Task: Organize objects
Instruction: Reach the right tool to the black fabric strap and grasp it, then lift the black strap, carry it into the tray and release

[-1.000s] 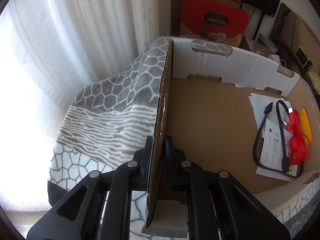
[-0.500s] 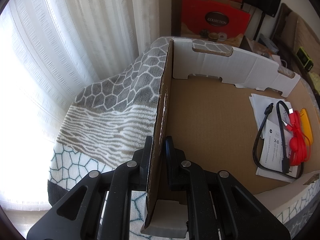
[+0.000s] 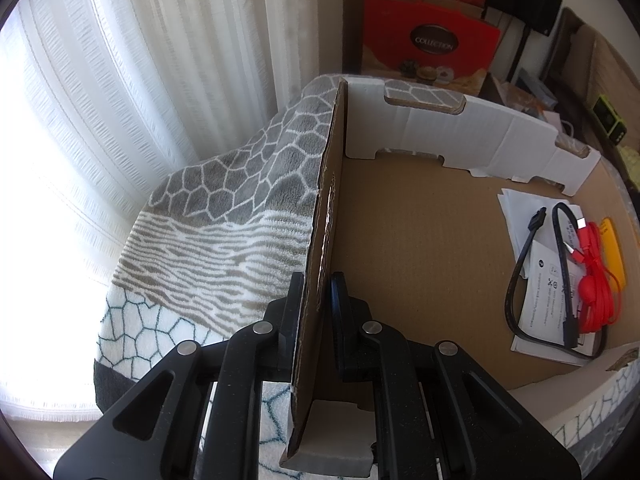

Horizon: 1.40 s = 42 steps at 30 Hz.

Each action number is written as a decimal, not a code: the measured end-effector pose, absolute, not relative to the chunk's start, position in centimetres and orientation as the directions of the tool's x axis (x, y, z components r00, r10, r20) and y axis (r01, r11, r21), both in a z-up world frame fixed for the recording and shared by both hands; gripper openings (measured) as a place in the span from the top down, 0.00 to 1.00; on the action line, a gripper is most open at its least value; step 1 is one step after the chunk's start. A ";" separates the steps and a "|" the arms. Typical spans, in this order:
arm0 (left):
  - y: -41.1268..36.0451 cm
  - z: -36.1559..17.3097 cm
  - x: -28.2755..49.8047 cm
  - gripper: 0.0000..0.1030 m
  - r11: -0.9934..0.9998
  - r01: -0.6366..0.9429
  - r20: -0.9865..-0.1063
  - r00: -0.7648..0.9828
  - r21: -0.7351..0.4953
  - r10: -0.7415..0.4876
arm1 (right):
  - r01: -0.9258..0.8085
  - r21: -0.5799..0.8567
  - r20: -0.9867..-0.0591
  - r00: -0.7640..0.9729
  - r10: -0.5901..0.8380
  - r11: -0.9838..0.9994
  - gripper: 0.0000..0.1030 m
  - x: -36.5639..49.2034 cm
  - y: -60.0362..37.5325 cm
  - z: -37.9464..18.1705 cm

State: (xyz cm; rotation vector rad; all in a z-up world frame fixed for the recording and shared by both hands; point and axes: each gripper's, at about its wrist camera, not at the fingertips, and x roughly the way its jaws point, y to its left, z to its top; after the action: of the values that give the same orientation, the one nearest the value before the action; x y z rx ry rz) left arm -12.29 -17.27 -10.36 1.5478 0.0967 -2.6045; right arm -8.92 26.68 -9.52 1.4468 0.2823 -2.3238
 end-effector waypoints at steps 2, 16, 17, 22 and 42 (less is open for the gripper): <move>-17.2 -10.4 -12.3 0.90 -0.992 0.129 -0.877 -0.476 0.001 -0.062 | 0.409 0.071 -0.877 -0.409 -0.253 -0.910 0.76 -8.9 26.9 -9.0; -17.2 -10.4 -12.2 0.90 -0.992 0.128 -0.876 -0.478 0.000 -0.061 | 0.267 0.171 -0.871 -0.408 -0.273 -0.948 0.89 -10.7 30.3 -8.3; -17.1 -10.5 -12.2 0.90 -0.992 0.129 -0.876 -0.478 -0.001 -0.061 | 0.277 0.170 -0.873 -0.404 -0.275 -0.946 0.88 -10.6 30.0 -8.6; -17.1 -10.5 -12.1 0.90 -0.992 0.129 -0.877 -0.477 -0.001 -0.061 | 0.304 0.124 -0.880 -0.406 -0.246 -0.945 0.77 -10.5 28.4 -9.4; -17.1 -10.5 -12.1 0.90 -0.992 0.128 -0.876 -0.478 -0.001 -0.061 | 0.244 0.222 -0.787 -0.527 -0.321 -0.944 0.95 -10.8 28.7 -2.2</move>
State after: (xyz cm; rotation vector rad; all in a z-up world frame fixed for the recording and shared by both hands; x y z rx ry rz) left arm -12.07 -17.09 -10.49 1.5425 0.1009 -2.6076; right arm -10.84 28.69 -2.19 1.3093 -0.1197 -2.4910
